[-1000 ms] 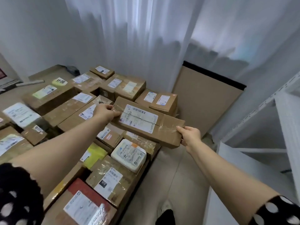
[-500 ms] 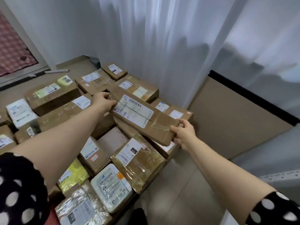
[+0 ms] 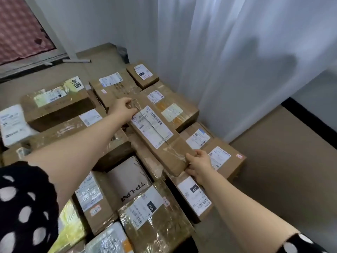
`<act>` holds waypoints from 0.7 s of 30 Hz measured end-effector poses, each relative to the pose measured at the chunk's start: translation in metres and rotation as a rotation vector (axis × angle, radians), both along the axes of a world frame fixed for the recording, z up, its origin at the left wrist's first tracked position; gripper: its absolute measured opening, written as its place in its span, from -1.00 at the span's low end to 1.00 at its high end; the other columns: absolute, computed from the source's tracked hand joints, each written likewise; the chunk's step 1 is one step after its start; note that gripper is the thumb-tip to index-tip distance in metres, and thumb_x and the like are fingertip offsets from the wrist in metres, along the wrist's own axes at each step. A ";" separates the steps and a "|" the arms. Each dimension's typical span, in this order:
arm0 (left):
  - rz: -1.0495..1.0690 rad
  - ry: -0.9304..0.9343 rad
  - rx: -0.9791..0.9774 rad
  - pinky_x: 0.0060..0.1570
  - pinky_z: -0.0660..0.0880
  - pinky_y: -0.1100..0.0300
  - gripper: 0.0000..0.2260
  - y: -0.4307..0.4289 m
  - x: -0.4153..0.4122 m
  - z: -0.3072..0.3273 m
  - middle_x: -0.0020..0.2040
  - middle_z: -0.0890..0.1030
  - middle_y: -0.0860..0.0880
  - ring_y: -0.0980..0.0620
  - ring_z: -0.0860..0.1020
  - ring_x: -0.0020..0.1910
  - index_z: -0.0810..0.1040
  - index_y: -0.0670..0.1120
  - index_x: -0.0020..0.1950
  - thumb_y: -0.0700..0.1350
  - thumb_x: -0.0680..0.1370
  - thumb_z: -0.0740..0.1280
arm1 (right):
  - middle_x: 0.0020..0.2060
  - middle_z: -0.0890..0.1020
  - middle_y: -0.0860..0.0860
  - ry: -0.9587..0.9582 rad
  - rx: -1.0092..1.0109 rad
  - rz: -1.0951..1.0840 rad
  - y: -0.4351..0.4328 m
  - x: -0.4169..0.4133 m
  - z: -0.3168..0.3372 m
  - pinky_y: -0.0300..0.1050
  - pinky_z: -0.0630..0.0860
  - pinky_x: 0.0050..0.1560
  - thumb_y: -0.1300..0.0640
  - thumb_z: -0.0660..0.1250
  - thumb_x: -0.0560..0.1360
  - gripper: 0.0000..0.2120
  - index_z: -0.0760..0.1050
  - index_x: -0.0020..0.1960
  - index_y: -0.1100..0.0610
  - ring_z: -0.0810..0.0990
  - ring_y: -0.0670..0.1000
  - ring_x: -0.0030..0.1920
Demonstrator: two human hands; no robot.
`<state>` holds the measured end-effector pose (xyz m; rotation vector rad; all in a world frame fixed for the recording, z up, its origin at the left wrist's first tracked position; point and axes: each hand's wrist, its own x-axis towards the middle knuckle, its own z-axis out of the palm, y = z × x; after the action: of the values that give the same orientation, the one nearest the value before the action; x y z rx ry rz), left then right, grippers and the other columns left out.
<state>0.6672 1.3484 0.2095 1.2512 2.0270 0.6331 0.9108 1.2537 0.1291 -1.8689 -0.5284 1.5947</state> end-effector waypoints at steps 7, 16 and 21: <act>0.096 0.160 -0.049 0.11 0.40 0.11 -0.59 0.043 -0.009 -0.043 0.31 0.49 -0.13 -0.14 0.46 0.26 0.42 -0.16 0.37 -0.12 0.55 0.36 | 0.16 0.46 0.08 0.045 -0.098 0.176 0.049 -0.023 -0.052 -0.05 0.58 0.00 0.26 0.26 0.58 -0.58 0.27 0.41 0.15 0.55 0.14 0.14; 0.074 0.316 -0.165 0.24 0.37 0.05 -0.59 0.076 -0.018 -0.107 0.39 0.30 -0.17 -0.16 0.37 0.32 0.37 -0.07 0.44 -0.09 0.58 0.26 | 0.05 0.47 0.01 -0.071 -0.153 0.389 0.078 -0.026 -0.109 -0.06 0.61 0.03 0.30 0.25 0.57 -0.62 0.37 0.38 0.24 0.55 0.04 0.00; -0.025 0.378 -0.269 0.24 0.36 0.05 -0.57 0.087 -0.016 -0.133 0.40 0.23 -0.18 -0.19 0.41 0.28 0.29 -0.11 0.47 -0.09 0.61 0.21 | 0.05 0.65 0.10 -0.211 -0.127 0.567 0.088 -0.024 -0.140 0.07 0.56 0.15 0.24 0.27 0.53 -0.71 0.53 0.24 0.21 0.62 0.11 0.07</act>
<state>0.6509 1.4359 0.0761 1.3015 2.3023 0.1050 0.8866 1.3420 -0.0112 -2.1176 -1.1564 1.8156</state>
